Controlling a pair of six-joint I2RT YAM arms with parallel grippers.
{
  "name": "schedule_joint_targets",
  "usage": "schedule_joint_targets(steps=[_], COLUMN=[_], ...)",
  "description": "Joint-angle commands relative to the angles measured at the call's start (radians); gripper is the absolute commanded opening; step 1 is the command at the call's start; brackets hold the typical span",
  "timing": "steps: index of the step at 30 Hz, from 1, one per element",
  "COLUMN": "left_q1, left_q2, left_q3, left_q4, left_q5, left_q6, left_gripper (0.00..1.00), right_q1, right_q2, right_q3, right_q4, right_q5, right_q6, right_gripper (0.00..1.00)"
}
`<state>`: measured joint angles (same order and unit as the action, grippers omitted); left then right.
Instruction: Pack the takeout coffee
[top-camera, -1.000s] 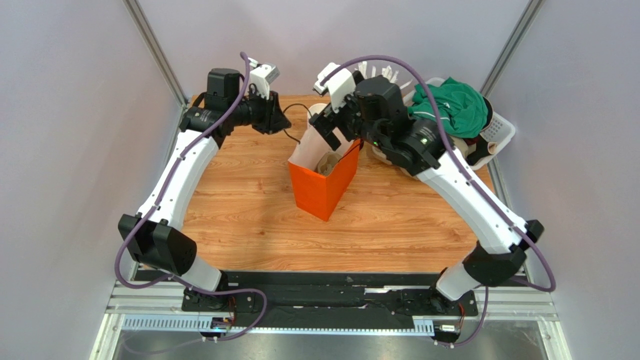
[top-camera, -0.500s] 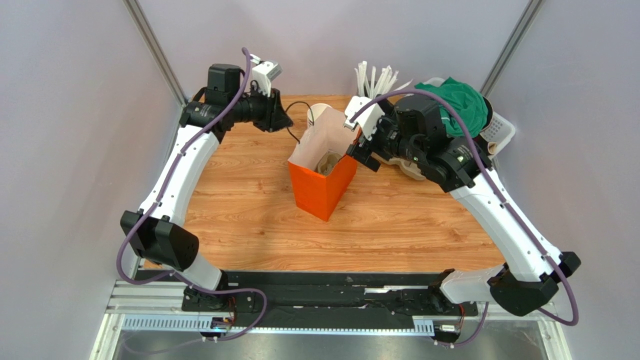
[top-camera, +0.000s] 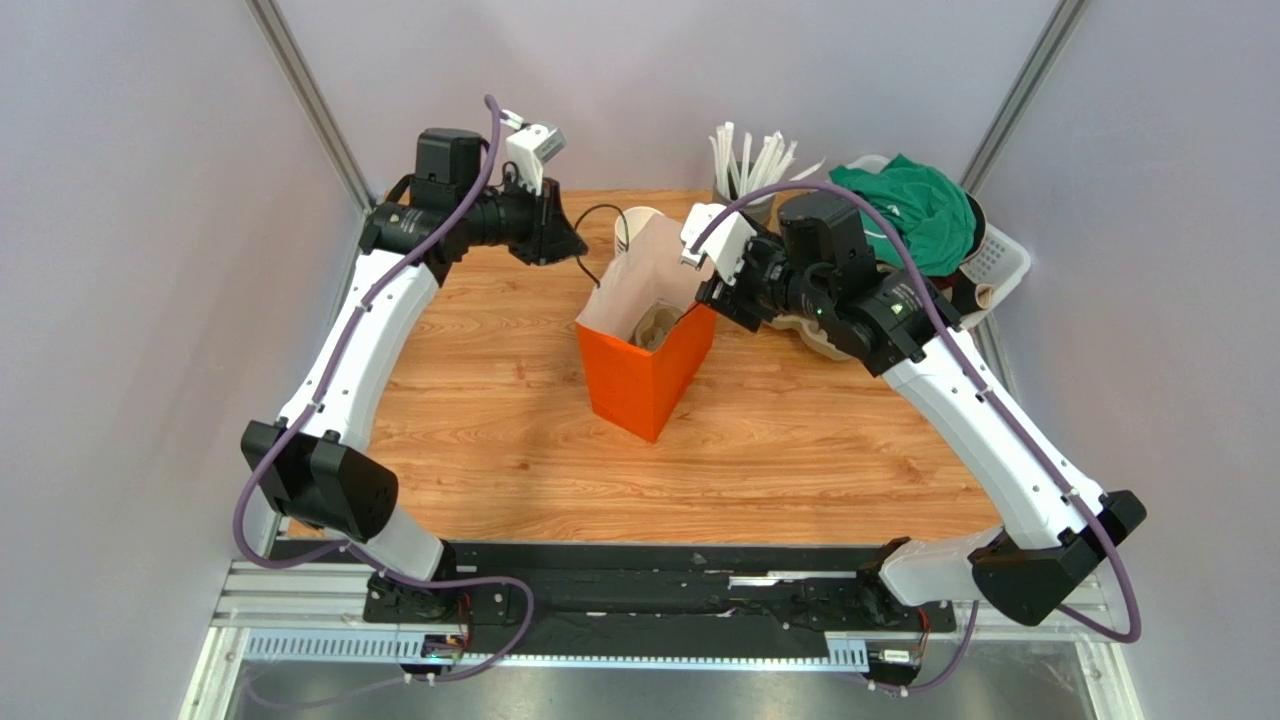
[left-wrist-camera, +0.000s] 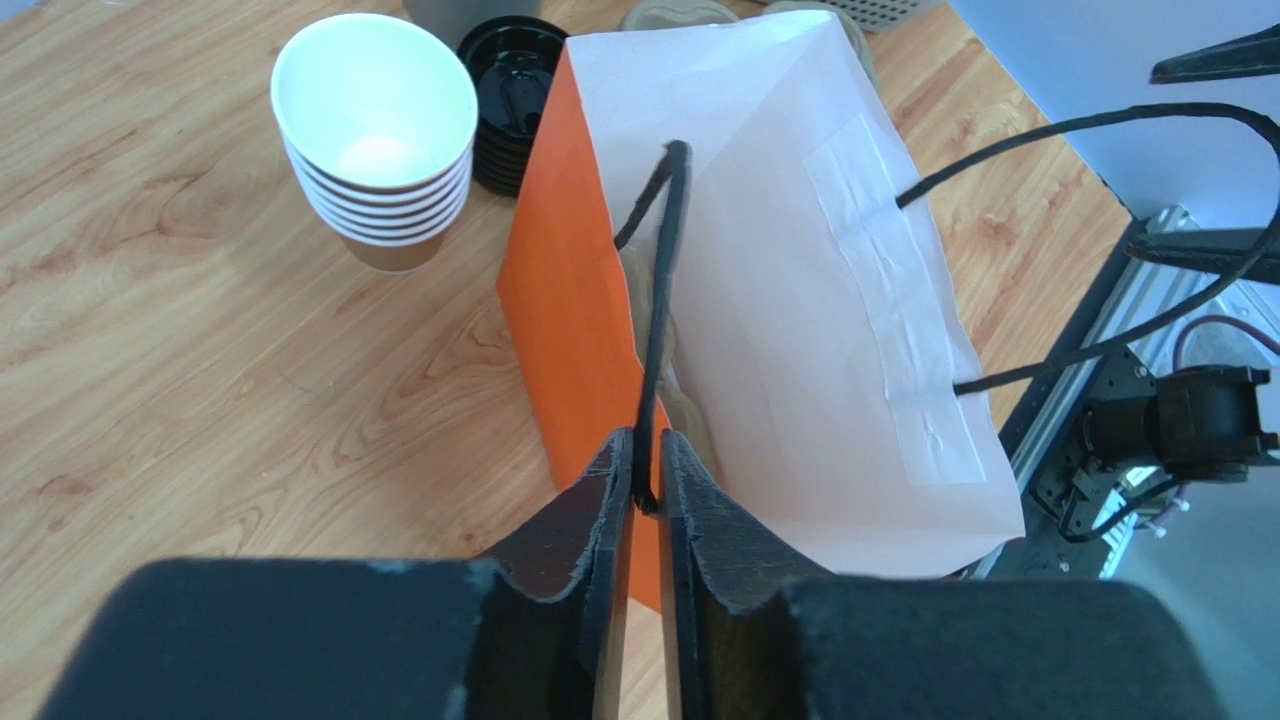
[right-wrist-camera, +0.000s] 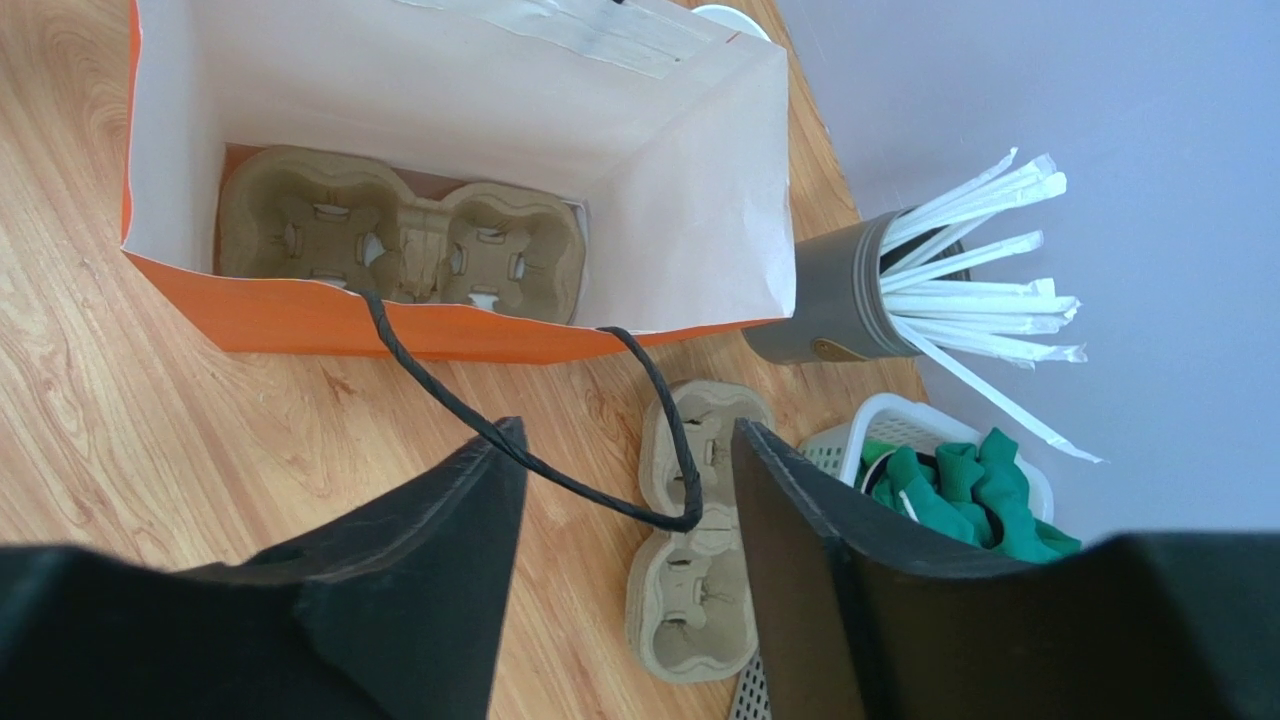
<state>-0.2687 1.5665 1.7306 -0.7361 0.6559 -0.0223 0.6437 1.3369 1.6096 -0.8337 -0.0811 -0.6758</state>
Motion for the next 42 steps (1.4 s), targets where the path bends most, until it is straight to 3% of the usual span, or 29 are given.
schedule_joint_targets(steps=[1,3,4,7,15,21,25,29,36,42], left_q1=[-0.003,-0.003,-0.003,-0.003,-0.003,-0.003,-0.003,-0.003,-0.035,-0.043], left_q2=[0.016,0.018,0.018,0.015,0.013,0.044,0.040,0.004,-0.049,-0.069], left_q3=[0.049,0.053,0.060,0.075,0.171,0.317,0.340,0.262,-0.008,0.033], left_q4=[0.024,0.024,0.024,0.020,-0.006,-0.077,-0.092,-0.072,-0.005,-0.008], left_q5=[0.066,0.079,0.092,0.122,0.155,0.169,0.172,0.192,0.203,0.177], left_q6=[-0.005,-0.005,-0.005,0.001,0.021,0.047,0.058,0.068,0.131,0.162], left_gripper=[0.15,0.12,0.09,0.00,0.00,0.00,0.00,0.00,0.01,0.02], right_q1=[-0.009,-0.007,-0.009,-0.007,-0.007,-0.006,-0.004,-0.004,0.005,0.020], right_q2=[-0.013,-0.015,-0.015,-0.021,-0.039,-0.053,-0.061,-0.094,-0.197,-0.206], right_q3=[-0.017,-0.019,-0.019,-0.007,0.088,0.243,0.263,0.127,-0.167,-0.171], right_q4=[0.056,0.056,0.058,0.041,0.033,0.007,-0.019,-0.002,0.012,-0.008], right_q5=[-0.032,-0.039,-0.045,-0.061,-0.065,-0.080,-0.121,-0.137,-0.193,-0.213], right_q6=[-0.018,-0.016,-0.013,-0.007,0.091,0.186,0.208,0.206,0.202,0.202], right_gripper=[0.48,0.39,0.28,0.16,0.01,0.00,0.01,0.01,0.01,0.02])
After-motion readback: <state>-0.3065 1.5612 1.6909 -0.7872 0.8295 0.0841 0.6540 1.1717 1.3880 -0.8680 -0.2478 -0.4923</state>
